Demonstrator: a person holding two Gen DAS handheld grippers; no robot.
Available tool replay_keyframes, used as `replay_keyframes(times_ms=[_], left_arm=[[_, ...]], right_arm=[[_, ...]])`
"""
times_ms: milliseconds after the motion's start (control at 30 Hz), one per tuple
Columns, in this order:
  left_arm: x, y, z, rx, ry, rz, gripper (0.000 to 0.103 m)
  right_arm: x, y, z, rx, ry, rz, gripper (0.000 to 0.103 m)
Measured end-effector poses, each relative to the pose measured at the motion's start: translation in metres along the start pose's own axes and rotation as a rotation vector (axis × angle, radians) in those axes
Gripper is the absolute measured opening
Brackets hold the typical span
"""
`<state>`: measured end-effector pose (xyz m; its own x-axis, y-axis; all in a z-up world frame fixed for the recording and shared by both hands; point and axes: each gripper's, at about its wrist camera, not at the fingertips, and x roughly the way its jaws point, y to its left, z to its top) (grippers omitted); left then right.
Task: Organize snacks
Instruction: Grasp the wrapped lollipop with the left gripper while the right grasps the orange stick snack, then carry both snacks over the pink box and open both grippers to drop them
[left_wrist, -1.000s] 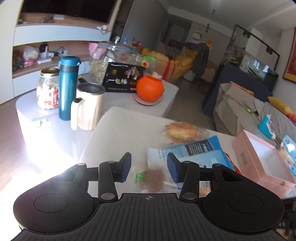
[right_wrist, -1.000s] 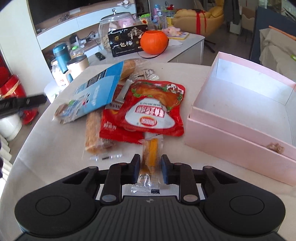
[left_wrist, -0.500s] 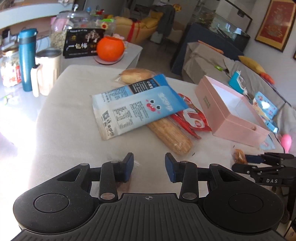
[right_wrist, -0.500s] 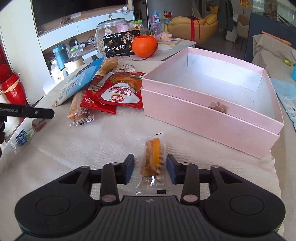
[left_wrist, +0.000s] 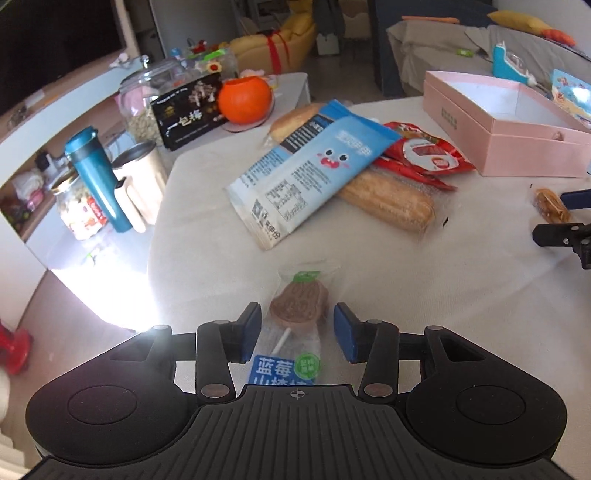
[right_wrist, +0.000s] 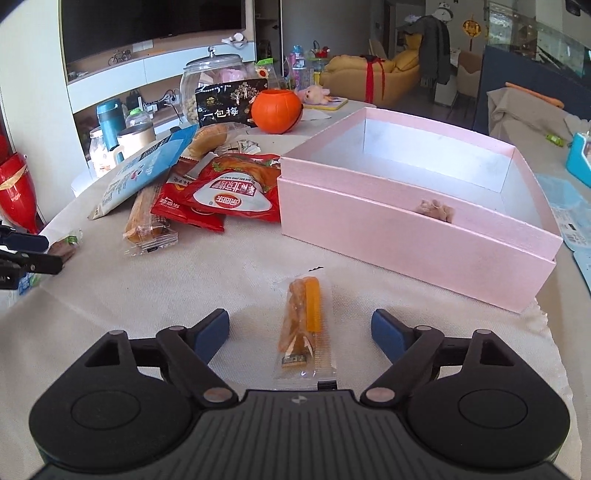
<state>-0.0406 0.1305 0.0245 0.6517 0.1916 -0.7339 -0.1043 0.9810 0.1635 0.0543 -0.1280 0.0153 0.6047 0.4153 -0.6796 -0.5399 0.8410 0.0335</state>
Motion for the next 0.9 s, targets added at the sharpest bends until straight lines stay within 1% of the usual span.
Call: replay_keyframes(times_ms=[67, 100, 167, 267, 400, 433, 467, 500, 567, 600, 667, 767, 833, 867, 900], left_arm=[[0.004, 0.005, 0.004, -0.044, 0.006, -0.023, 0.049], [0.007, 0.007, 0.005, -0.052, 0.007, -0.026, 0.05], [0.009, 0.007, 0.006, -0.051, 0.005, -0.026, 0.05], [0.009, 0.008, 0.007, -0.061, 0.01, -0.045, 0.045], [0.004, 0.004, 0.005, -0.061, 0.01, -0.071, 0.043], [0.001, 0.0, 0.005, -0.06, 0.009, -0.095, 0.042], [-0.001, -0.004, 0.004, -0.06, 0.007, -0.119, 0.042], [-0.003, -0.009, 0.004, -0.058, 0.005, -0.151, 0.042], [-0.007, -0.025, 0.004, -0.043, -0.002, -0.214, 0.041], [-0.009, -0.034, 0.005, -0.034, -0.004, -0.245, 0.041], [-0.013, -0.057, 0.01, -0.018, -0.019, -0.316, 0.041], [-0.02, -0.086, 0.025, 0.012, -0.061, -0.406, 0.041], [-0.025, -0.101, 0.048, 0.019, -0.106, -0.454, 0.041], [-0.027, -0.106, 0.06, 0.016, -0.133, -0.466, 0.041], [-0.03, -0.111, 0.076, 0.008, -0.176, -0.473, 0.041]], right_arm=[[0.0, 0.0, 0.0, -0.001, 0.001, -0.001, 0.085], [0.001, 0.0, 0.0, 0.001, 0.001, 0.003, 0.086], [0.0, 0.0, 0.0, 0.002, 0.001, 0.006, 0.086], [0.001, 0.0, 0.0, 0.003, 0.001, 0.008, 0.087], [0.001, -0.001, 0.002, 0.009, 0.003, 0.014, 0.087], [0.001, -0.001, 0.002, 0.008, 0.004, 0.011, 0.084], [0.001, -0.001, 0.004, -0.001, 0.006, 0.007, 0.073], [0.0, 0.0, 0.005, -0.016, 0.01, 0.001, 0.065], [-0.003, -0.004, 0.012, -0.036, 0.043, 0.024, 0.027], [-0.005, -0.006, 0.015, -0.037, 0.069, 0.035, 0.02], [-0.014, -0.016, 0.021, -0.031, 0.106, 0.044, 0.02], [-0.039, -0.031, 0.022, -0.045, 0.105, 0.014, 0.02], [-0.057, -0.041, 0.022, -0.047, 0.09, -0.01, 0.02], [-0.066, -0.047, 0.021, -0.04, 0.082, -0.018, 0.02], [-0.074, -0.052, 0.02, -0.033, 0.074, -0.026, 0.02]])
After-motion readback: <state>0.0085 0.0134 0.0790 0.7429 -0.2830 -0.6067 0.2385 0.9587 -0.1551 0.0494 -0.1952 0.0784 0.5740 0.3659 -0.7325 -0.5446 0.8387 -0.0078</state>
